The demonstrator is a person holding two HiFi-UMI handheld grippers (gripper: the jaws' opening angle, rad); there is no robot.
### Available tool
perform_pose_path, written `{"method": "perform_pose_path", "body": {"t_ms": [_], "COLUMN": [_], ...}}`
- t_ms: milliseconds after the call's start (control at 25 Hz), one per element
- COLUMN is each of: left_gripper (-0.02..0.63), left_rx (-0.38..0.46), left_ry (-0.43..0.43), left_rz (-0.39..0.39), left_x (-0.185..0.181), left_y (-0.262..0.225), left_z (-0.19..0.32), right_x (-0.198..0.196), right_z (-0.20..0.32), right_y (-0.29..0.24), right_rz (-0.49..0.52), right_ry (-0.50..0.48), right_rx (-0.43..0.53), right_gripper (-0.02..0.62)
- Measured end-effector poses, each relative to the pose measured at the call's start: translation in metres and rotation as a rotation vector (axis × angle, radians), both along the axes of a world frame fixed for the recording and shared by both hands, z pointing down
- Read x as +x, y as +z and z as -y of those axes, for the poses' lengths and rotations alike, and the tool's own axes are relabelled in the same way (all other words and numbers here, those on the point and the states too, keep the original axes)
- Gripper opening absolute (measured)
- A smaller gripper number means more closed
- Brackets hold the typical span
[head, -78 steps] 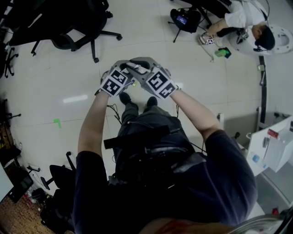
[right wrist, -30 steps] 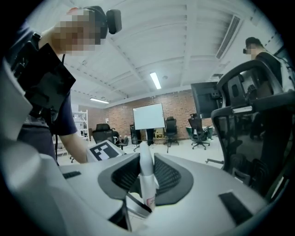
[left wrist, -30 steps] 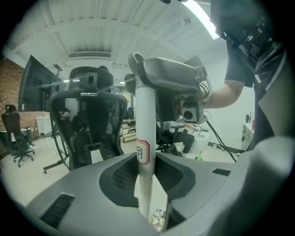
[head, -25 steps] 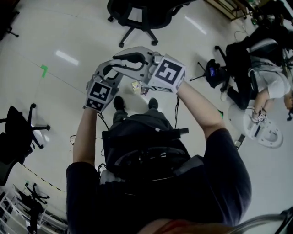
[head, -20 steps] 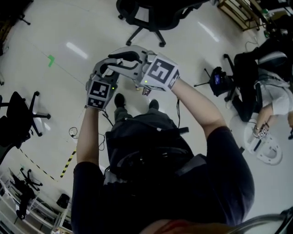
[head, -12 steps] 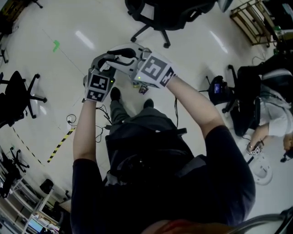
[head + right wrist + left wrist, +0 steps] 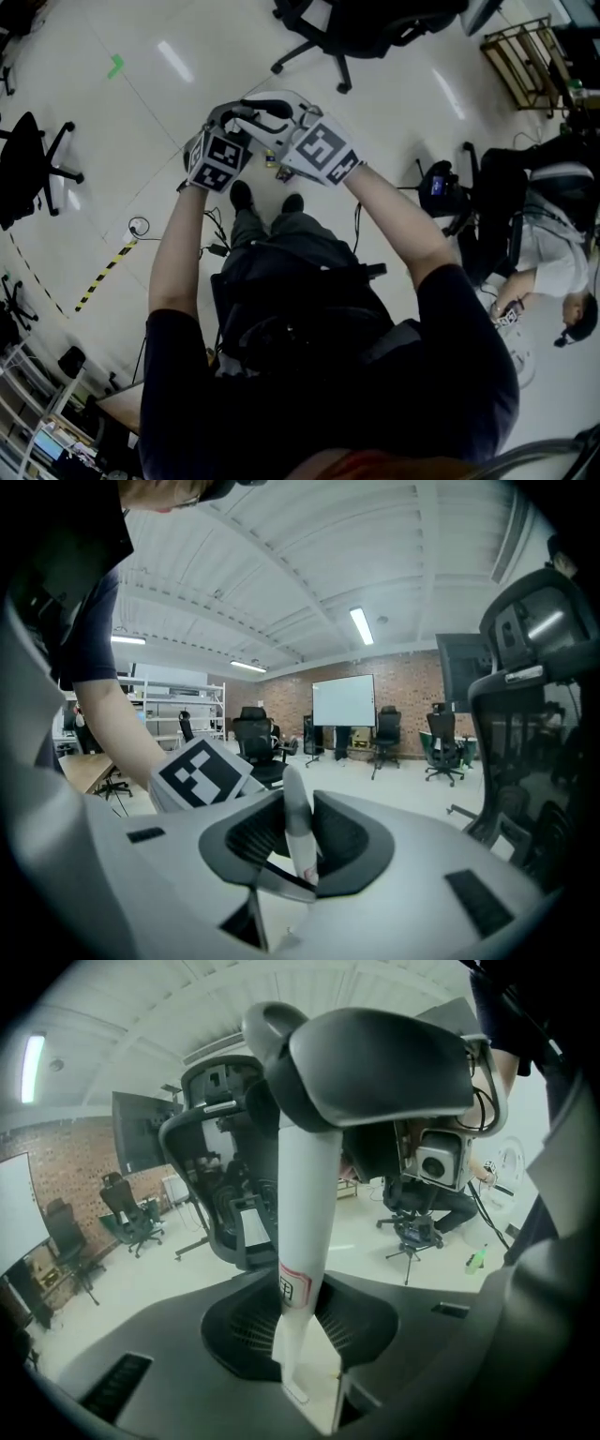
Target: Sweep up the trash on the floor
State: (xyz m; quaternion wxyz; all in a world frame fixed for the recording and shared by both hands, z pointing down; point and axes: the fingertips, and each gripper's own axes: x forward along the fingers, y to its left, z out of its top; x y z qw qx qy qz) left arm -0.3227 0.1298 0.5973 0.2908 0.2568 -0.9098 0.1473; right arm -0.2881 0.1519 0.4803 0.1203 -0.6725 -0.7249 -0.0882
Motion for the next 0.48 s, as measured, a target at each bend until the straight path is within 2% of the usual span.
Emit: {"method": "perform_pose_path", "body": {"t_ms": [200, 480], "left_gripper": [0.095, 0.095], "left_rx": [0.032, 0.069], "left_ry": [0.042, 0.110], "left_rz": [-0.075, -0.104], "left_x": [0.003, -0.003], "left_y": [0.027, 0.040], "left_z": [0.012, 0.039], "right_x": [0.002, -0.010], "right_z": [0.004, 0.028], "right_y": [0.028, 0.041], "right_rz": [-0.023, -0.043], "right_ry": [0.063, 0.165], "right_rx": [0.060, 0.100], "right_gripper": [0.110, 0.110]}}
